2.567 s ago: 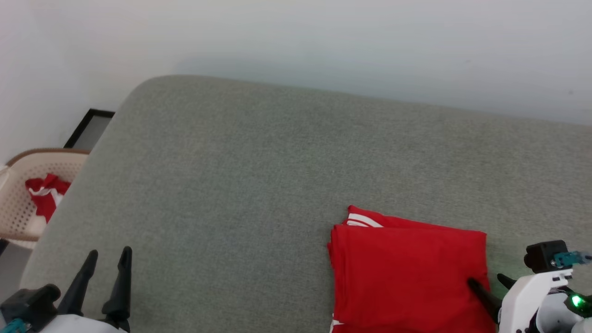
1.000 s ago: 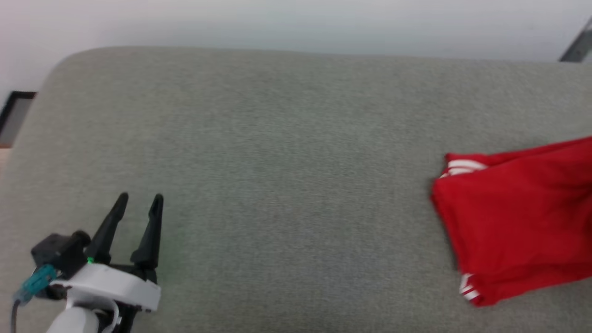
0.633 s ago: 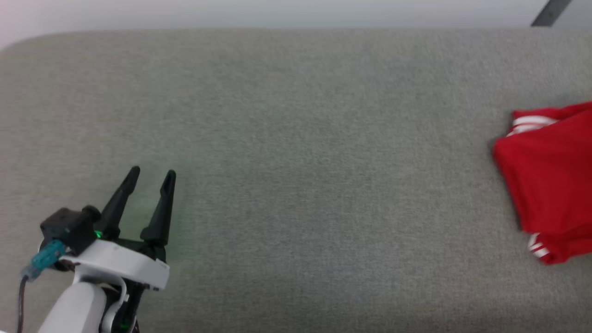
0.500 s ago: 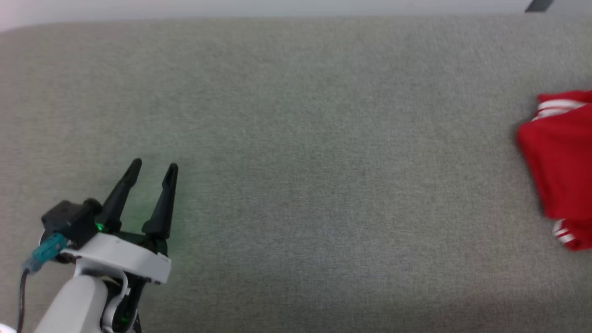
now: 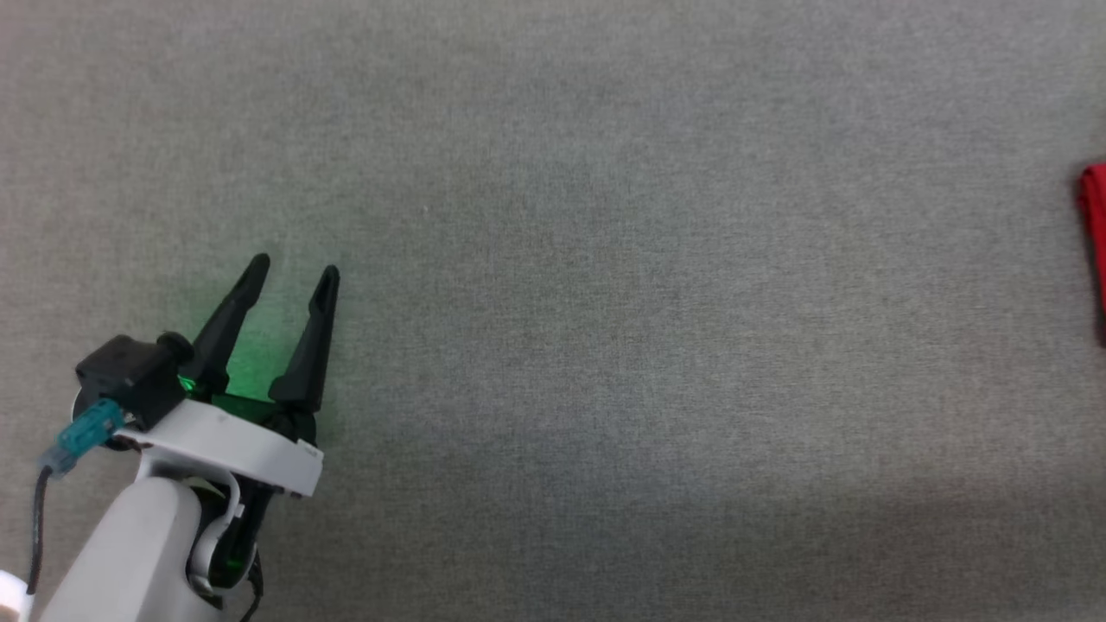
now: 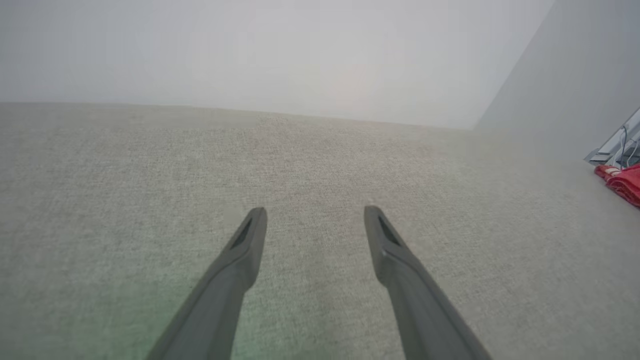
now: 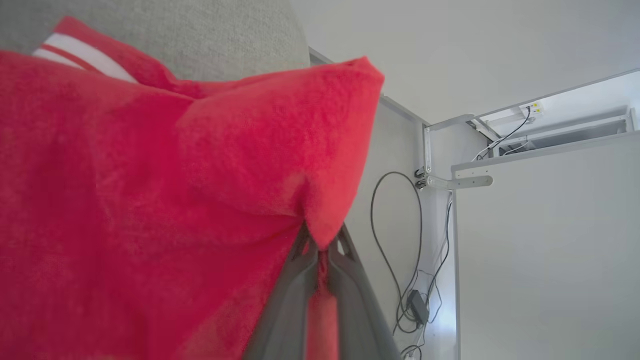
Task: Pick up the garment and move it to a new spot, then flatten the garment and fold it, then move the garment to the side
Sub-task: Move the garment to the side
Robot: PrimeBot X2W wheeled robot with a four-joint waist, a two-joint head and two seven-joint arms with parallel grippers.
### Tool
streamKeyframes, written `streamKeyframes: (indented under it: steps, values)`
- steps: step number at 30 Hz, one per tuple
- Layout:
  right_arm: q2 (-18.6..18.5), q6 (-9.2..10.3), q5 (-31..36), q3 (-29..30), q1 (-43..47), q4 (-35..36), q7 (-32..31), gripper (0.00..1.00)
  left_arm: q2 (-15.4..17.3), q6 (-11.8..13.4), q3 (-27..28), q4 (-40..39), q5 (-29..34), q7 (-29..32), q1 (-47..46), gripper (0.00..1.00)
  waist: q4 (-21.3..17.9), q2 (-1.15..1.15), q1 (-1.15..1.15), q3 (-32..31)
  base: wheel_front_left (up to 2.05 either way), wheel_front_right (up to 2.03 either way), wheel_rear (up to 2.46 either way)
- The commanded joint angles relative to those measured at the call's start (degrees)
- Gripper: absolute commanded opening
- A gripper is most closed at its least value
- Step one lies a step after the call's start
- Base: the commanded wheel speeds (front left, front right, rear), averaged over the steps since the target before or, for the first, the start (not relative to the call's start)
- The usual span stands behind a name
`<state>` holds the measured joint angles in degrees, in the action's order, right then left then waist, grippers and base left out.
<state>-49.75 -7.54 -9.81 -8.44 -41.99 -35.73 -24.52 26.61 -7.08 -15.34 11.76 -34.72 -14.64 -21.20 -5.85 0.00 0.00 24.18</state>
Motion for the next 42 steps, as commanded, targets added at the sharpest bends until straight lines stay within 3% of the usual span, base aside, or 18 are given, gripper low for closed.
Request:
streamKeyframes:
  steps: [1, 8, 18, 23, 25, 29, 31, 33, 42]
  values:
    - [1.32, 0.11, 0.67, 0.68, -1.27, -2.41, 1.22, 0.00, 0.17, -0.23, -0.24, -0.02, -0.21, -0.21, -0.86, 1.00, 0.61, 0.00, 0.00, 1.15, 0.00, 0.00, 0.00]
    - [6.24, 0.11, 4.76, 3.43, -4.25, -10.88, 6.00, 0.00, 0.53, -0.29, -0.64, 0.32, -0.48, -0.26, -1.77, 1.00, 1.68, 0.00, 0.00, 2.61, 0.00, 0.00, 0.00]
    - [10.66, 0.11, 10.19, 7.11, -7.61, -17.15, 9.23, 0.00, 1.12, -0.32, -0.15, 0.54, -0.92, -0.36, -0.94, 1.00, 1.35, 0.00, 0.00, 2.73, 0.00, 0.00, 0.00]
    - [12.23, 0.11, 12.97, 8.41, -9.17, -18.75, 10.37, 0.20, 1.37, -0.23, -0.32, 0.80, -0.62, -0.36, -0.60, 1.00, 0.12, 0.00, 0.00, 1.66, 0.00, 0.00, 0.00]
    - [12.86, 0.11, 13.83, 8.98, -9.78, -19.28, 10.69, 0.20, 1.45, -0.17, -0.40, 0.96, -0.57, -0.32, -0.51, 1.00, -0.43, 0.00, 0.00, 1.04, 0.00, 0.00, 0.00]
    - [14.00, 0.11, 15.68, 9.45, -10.32, -20.01, 11.80, 0.45, 1.52, -0.19, -0.77, 1.36, -0.70, -0.25, -0.24, 1.00, -1.23, 0.00, 0.00, -0.66, 0.00, 0.00, 0.00]
    - [14.40, 0.11, 16.30, 9.50, -10.10, -20.26, 12.17, 0.80, 1.38, -0.21, -0.93, 1.55, -1.02, -0.25, 0.09, 1.00, -1.41, 0.00, 0.00, -1.80, 0.00, 0.00, 0.00]
    - [14.65, 0.11, 16.79, 9.80, -9.59, -20.58, 12.58, 0.98, 1.41, -0.22, -1.11, 1.80, -1.11, -0.21, 0.58, 1.00, -1.39, 0.00, 0.00, -3.09, 0.00, 0.00, 0.00]
    - [16.84, 0.11, 17.16, 10.54, -6.60, -20.04, 15.50, 1.00, 1.54, 0.77, -1.16, 2.32, -1.71, -0.23, 4.29, 1.00, 0.36, 0.00, 0.00, -10.38, 0.00, 0.00, 0.00]
